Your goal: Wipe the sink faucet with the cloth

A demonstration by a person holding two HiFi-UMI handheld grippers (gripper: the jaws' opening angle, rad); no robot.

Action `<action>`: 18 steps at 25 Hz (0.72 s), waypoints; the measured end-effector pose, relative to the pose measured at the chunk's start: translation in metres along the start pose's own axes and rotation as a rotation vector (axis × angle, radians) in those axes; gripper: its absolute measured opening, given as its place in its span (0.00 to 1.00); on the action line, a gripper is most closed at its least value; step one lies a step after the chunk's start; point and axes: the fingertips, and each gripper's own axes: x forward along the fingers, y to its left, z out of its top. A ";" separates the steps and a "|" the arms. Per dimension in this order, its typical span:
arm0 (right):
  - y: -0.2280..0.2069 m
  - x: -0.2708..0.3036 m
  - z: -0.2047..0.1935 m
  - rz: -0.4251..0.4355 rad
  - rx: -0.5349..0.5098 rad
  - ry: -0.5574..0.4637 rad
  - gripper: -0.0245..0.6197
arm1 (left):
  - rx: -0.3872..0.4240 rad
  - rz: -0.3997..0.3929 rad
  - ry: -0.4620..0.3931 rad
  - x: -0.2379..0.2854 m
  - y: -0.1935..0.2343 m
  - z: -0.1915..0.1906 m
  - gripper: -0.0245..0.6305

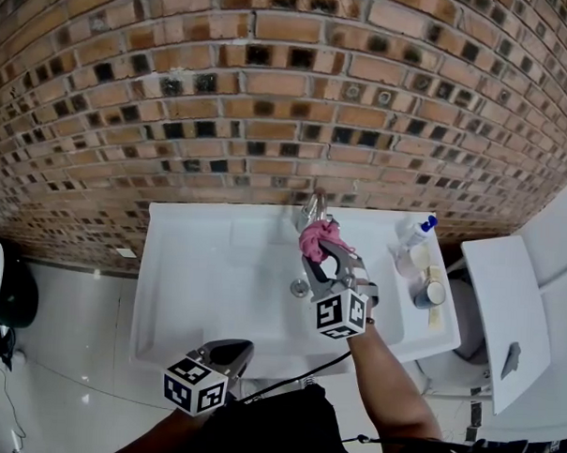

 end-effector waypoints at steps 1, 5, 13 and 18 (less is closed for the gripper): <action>0.002 0.000 -0.002 0.002 0.005 0.008 0.26 | 0.000 0.002 -0.001 -0.002 0.001 -0.001 0.04; 0.011 0.000 -0.010 0.011 0.019 0.036 0.26 | 0.002 0.011 -0.004 -0.011 0.004 -0.004 0.04; 0.035 0.002 -0.033 0.092 0.058 0.128 0.26 | 0.016 0.011 -0.021 -0.021 0.001 -0.007 0.04; 0.079 -0.010 -0.069 0.304 0.129 0.292 0.26 | 0.068 0.020 -0.033 -0.024 -0.003 -0.004 0.04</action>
